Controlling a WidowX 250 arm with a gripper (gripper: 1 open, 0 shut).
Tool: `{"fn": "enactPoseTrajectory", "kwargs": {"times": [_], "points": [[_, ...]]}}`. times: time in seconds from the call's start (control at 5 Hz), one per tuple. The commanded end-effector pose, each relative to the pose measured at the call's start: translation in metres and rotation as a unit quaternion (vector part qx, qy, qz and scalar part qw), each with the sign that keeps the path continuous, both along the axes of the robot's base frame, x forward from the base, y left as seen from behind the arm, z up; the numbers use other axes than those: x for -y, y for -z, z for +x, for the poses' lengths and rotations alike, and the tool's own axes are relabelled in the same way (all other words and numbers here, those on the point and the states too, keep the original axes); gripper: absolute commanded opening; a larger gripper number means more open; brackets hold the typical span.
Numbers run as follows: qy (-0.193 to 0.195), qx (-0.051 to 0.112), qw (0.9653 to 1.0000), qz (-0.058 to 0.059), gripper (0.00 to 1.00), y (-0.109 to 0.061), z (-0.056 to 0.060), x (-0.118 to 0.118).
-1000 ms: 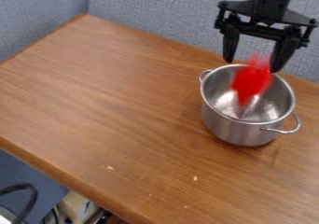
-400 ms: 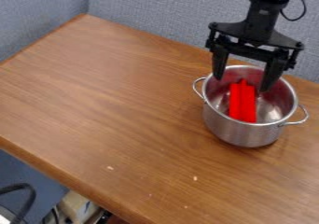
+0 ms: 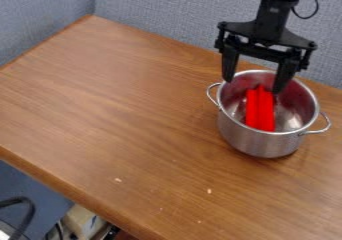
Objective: Put the red object in the metal pot
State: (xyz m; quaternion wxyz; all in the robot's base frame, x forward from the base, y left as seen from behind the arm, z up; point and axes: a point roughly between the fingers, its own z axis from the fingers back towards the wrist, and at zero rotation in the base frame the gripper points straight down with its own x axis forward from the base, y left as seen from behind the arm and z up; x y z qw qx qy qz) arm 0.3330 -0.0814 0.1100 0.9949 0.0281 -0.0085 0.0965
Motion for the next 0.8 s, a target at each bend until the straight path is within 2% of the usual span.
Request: {"fn": "enactPoseTrajectory", "kwargs": {"times": [0.0, 0.6], "points": [[0.008, 0.019, 0.9998, -0.006, 1.0, -0.016, 0.011, -0.005], [0.016, 0.011, 0.9998, -0.011, 1.0, 0.011, 0.017, -0.013]]}}
